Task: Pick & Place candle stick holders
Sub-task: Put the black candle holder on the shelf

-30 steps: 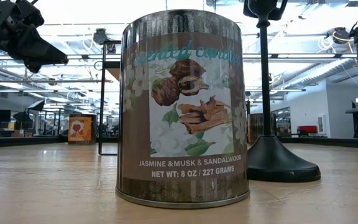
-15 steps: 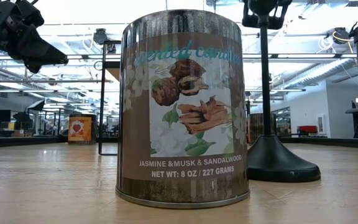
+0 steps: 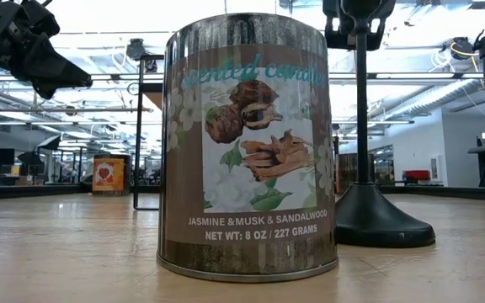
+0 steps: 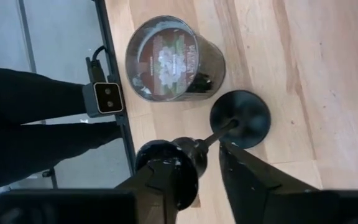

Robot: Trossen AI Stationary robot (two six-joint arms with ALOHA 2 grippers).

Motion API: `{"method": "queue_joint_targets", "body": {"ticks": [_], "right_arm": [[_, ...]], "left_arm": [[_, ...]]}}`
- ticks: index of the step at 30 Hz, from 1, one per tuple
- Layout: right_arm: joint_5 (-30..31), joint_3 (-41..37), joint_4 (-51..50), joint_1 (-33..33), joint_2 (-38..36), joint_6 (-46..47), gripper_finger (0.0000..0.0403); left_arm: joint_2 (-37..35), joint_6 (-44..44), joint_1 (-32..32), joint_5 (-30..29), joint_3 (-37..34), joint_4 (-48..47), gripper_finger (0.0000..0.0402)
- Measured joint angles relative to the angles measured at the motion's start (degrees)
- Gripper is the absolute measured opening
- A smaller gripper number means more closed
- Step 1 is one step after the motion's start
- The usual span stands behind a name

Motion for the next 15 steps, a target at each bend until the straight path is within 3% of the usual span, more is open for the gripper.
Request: {"method": "queue_joint_targets", "body": {"ticks": [7,15], "right_arm": [[1.3,0.1,-1.0,-0.4,-0.2,-0.5,0.0018],[0.5,0.0,-2.7,-0.9,-0.1,1.5,0.0012]], "left_arm": [[0.0,0.1,0.0,0.0,0.0,0.0,0.0072],[0.0,0.1,0.0,0.0,0.0,0.0,0.0072]]}}
